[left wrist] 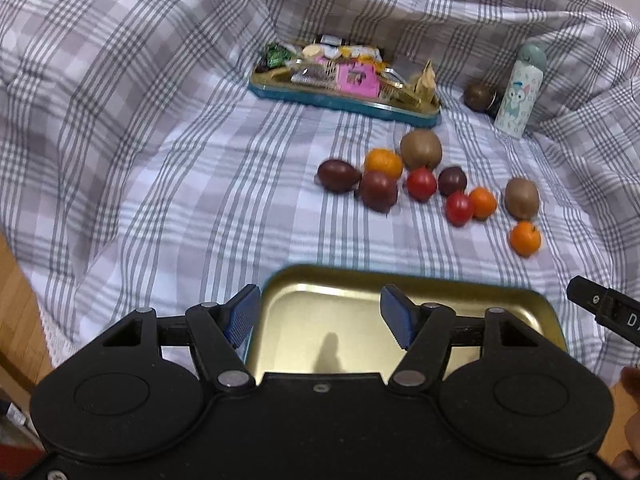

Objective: Organize fruits
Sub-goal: 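Move the left tool to a dark plum while the right tool approaches a mandarin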

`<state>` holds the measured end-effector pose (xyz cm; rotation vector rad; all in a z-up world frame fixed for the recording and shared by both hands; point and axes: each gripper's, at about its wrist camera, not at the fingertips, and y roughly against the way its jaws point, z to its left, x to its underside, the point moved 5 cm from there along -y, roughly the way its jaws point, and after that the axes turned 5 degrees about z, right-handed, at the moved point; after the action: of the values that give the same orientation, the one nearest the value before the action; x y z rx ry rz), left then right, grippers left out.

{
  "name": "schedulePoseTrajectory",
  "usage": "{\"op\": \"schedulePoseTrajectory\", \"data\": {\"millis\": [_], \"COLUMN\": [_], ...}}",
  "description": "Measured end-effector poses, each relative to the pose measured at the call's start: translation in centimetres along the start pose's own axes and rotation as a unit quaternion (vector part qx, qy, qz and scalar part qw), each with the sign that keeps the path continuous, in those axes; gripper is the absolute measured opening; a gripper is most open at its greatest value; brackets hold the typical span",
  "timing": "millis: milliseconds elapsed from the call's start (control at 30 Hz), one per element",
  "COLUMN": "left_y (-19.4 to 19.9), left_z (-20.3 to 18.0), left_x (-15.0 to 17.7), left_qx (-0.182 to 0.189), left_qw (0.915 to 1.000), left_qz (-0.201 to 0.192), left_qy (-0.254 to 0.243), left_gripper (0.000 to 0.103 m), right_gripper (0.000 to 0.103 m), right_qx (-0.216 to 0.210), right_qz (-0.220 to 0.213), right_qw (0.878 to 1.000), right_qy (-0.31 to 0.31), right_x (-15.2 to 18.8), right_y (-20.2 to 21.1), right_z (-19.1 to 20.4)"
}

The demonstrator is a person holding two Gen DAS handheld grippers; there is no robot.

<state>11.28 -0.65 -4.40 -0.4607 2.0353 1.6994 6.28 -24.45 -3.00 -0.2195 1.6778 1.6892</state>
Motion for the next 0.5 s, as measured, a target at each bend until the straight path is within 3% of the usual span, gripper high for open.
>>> {"op": "schedulePoseTrajectory", "data": {"millis": [100,267,500], "left_y": [-0.9,-3.0,-6.8], "left_z": [-0.5,-1.0,-1.4], "left_x": [-1.1,-2.5,-3.9], "left_qx": [-0.002,-0.03,-0.04], "left_qw": [0.9999,0.9992,0.9972], "left_qz": [-0.005,-0.001,0.042], "left_qy": [-0.012,-0.027,-0.047], "left_gripper": [0.068,0.063,0.063], "right_gripper": [0.083,0.082,0.078], "right_qx": [0.011,0.02,0.049], "right_qz": [-0.016,0.015,0.052], "right_qw": [1.0,0.999,0.997], "right_qy": [0.011,0.022,0.034], "right_x": [-1.2,-2.5,-3.6], "right_y": [-1.2,-4.5,-9.2], "right_z": [-0.3,-0.2,-0.5]}}
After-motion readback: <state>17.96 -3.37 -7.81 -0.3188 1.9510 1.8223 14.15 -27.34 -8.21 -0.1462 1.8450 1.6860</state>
